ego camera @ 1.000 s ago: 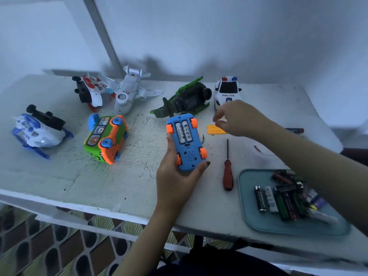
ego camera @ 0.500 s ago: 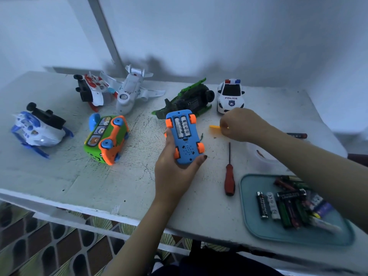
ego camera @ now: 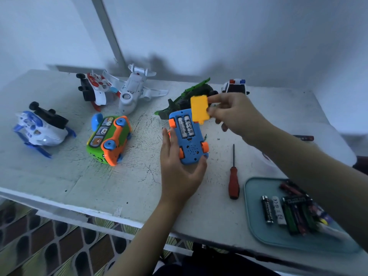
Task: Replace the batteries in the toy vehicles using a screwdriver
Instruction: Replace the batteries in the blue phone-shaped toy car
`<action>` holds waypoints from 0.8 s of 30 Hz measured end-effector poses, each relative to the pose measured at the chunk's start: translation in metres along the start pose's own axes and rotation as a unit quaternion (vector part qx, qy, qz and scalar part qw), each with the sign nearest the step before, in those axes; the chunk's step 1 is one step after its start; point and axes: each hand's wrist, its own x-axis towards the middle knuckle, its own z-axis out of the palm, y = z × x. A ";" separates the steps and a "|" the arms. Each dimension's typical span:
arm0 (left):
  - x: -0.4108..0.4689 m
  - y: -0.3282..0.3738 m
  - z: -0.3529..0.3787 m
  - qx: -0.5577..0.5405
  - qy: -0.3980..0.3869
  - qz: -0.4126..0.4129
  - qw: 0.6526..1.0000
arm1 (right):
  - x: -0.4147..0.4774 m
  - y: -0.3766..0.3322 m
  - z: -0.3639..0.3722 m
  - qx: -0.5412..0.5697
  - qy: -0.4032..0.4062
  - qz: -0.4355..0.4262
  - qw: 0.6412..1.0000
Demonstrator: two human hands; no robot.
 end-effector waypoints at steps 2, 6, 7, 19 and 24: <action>0.001 -0.002 0.000 -0.001 0.007 0.016 1.000 | -0.001 0.000 0.007 0.014 -0.038 0.041 0.998; 0.003 -0.005 -0.001 -0.011 0.012 0.032 0.999 | 0.001 0.005 0.014 0.010 -0.064 0.093 0.994; 0.003 -0.005 -0.001 -0.015 0.010 0.034 0.999 | 0.002 0.006 0.016 0.007 -0.063 0.097 0.993; 0.001 -0.005 -0.003 -0.041 -0.001 0.048 0.998 | 0.007 0.005 0.015 -0.008 -0.068 0.109 0.992; 0.001 -0.004 -0.002 -0.030 -0.004 0.048 0.998 | 0.006 0.003 0.015 -0.003 -0.070 0.118 0.990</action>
